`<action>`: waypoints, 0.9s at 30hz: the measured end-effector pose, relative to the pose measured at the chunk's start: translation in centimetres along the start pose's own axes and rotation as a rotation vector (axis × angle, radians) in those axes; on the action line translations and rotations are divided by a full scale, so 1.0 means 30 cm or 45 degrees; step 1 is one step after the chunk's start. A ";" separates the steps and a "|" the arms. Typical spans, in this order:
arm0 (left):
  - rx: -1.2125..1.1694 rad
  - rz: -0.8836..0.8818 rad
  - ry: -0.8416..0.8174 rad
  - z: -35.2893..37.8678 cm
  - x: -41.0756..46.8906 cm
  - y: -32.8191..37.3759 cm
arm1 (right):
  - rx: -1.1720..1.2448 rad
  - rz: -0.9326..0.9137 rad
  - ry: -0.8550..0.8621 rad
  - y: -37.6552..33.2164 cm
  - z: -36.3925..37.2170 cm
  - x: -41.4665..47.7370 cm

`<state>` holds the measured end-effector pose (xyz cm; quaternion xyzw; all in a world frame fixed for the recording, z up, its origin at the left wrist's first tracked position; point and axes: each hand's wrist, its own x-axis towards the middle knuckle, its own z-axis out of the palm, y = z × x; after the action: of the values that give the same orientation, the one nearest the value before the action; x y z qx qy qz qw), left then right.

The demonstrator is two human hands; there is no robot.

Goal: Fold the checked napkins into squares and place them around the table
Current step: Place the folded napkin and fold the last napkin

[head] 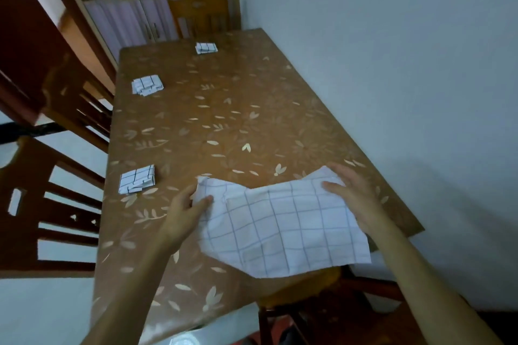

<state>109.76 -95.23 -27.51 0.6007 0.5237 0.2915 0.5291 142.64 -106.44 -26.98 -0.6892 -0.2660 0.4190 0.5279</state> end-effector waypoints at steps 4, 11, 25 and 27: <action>-0.257 0.068 -0.051 -0.064 -0.028 0.116 | 0.141 -0.222 -0.028 -0.136 -0.019 -0.059; -0.433 0.102 -0.178 -0.140 -0.035 0.258 | 0.137 -0.492 -0.148 -0.324 -0.038 -0.110; -0.685 -0.203 -0.267 -0.063 0.036 0.320 | -0.271 -0.145 -0.267 -0.318 -0.032 -0.116; -0.819 -0.183 -0.326 -0.055 0.030 0.325 | -0.376 0.075 -0.364 -0.248 -0.013 -0.114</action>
<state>111.66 -92.77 -18.08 0.3967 0.3754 0.3258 0.7717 141.81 -107.18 -18.84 -0.7001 -0.3764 0.4844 0.3655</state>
